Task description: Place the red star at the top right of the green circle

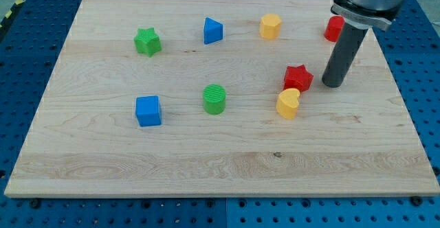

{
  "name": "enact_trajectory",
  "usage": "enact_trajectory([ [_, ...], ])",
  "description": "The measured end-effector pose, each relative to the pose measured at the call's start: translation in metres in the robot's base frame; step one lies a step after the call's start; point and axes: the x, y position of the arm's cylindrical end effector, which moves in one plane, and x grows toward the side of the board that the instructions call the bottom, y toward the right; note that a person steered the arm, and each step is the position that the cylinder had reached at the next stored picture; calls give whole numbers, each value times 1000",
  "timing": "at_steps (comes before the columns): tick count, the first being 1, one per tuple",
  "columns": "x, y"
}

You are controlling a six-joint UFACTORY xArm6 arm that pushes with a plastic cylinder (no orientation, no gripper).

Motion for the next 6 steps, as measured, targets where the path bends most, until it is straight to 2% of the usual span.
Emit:
enact_trajectory([
  [3,-2,-97],
  [4,-3,-63],
  [5,10,-75],
  [6,12,-128],
])
